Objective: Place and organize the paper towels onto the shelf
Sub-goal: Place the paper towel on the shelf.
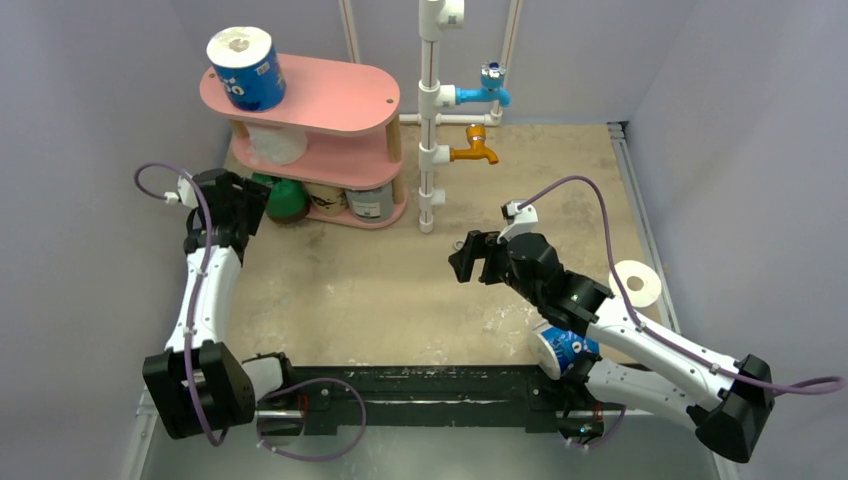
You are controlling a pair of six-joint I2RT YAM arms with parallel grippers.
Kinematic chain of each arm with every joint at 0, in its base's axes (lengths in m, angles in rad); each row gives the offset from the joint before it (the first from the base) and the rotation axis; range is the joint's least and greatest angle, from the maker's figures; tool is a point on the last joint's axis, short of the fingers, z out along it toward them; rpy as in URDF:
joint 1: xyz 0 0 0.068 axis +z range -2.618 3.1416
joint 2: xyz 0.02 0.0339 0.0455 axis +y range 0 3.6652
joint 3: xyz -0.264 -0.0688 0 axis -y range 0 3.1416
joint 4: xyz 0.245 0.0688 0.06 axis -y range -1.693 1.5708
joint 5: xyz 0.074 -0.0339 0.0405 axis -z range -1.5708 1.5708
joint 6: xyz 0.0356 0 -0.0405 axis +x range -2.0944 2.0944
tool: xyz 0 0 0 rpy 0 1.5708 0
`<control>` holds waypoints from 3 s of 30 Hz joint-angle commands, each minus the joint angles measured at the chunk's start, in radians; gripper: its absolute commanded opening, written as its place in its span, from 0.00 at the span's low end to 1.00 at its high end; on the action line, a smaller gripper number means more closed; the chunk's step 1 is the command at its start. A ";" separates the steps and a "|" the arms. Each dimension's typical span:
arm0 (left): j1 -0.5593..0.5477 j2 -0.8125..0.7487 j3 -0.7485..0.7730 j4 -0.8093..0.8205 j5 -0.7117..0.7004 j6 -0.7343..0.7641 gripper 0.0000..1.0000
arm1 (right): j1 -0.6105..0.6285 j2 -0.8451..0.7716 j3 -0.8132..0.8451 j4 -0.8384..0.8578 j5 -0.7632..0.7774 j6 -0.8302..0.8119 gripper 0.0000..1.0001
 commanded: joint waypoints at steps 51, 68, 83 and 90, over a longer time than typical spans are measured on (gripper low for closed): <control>0.091 0.437 0.088 0.201 0.177 -0.158 0.00 | -0.004 0.016 0.019 0.024 0.055 -0.001 0.88; 0.077 0.487 0.105 0.287 0.205 -0.159 0.00 | -0.004 0.021 0.019 0.020 0.066 -0.003 0.88; 0.122 0.172 0.079 0.024 0.027 -0.011 0.09 | -0.004 0.003 0.018 0.021 0.045 0.000 0.88; 0.155 -0.013 0.068 -0.036 -0.042 0.098 0.41 | -0.004 -0.025 0.010 0.019 0.034 0.001 0.89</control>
